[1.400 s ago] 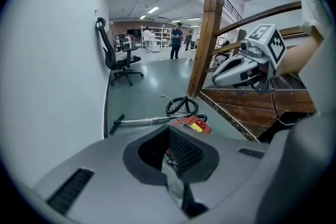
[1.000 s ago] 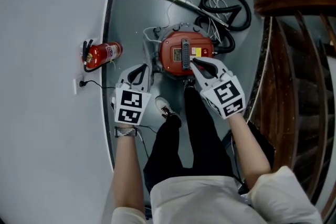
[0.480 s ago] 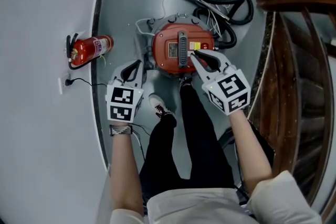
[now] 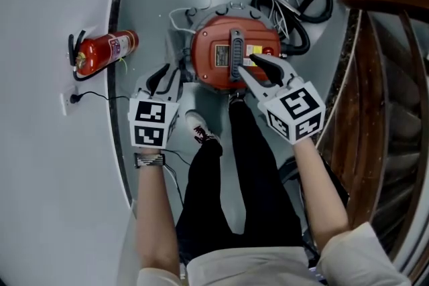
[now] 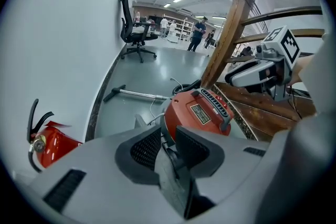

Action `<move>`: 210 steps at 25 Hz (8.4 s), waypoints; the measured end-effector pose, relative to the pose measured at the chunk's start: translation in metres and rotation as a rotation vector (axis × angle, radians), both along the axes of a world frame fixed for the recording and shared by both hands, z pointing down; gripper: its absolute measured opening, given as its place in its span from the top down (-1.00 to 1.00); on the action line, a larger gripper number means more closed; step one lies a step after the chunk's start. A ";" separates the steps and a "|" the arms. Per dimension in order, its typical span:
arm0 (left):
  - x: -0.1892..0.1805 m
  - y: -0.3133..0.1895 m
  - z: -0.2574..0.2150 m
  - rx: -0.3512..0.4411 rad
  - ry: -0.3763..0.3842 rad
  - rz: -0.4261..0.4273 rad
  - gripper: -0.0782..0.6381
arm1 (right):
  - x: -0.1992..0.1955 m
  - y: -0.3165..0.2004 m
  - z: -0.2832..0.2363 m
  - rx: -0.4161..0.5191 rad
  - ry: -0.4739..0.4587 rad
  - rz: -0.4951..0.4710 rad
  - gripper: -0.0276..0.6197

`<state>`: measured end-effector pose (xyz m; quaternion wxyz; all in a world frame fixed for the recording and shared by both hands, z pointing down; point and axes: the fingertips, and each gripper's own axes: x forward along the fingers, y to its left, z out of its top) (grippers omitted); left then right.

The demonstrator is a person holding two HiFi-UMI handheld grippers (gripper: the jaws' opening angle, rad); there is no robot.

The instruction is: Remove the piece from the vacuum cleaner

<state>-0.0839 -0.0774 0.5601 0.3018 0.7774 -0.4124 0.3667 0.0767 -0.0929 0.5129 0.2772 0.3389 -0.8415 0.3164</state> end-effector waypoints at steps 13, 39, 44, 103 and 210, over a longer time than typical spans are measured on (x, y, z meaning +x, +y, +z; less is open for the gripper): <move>-0.002 0.010 0.053 -0.090 -0.025 -0.036 0.48 | 0.001 -0.001 0.039 -0.070 -0.009 0.034 0.40; -0.007 0.012 0.088 -0.138 -0.072 -0.162 0.39 | -0.006 0.007 0.057 -0.058 0.030 0.036 0.39; -0.004 0.014 0.089 -0.133 -0.095 -0.154 0.53 | -0.006 0.006 0.058 -0.049 0.038 0.048 0.39; -0.029 0.034 0.093 -0.156 -0.091 -0.239 0.63 | -0.016 0.020 0.090 -0.192 0.063 0.135 0.29; -0.029 0.004 0.100 -0.092 -0.042 -0.089 0.53 | -0.019 0.021 0.097 -0.158 0.086 0.177 0.29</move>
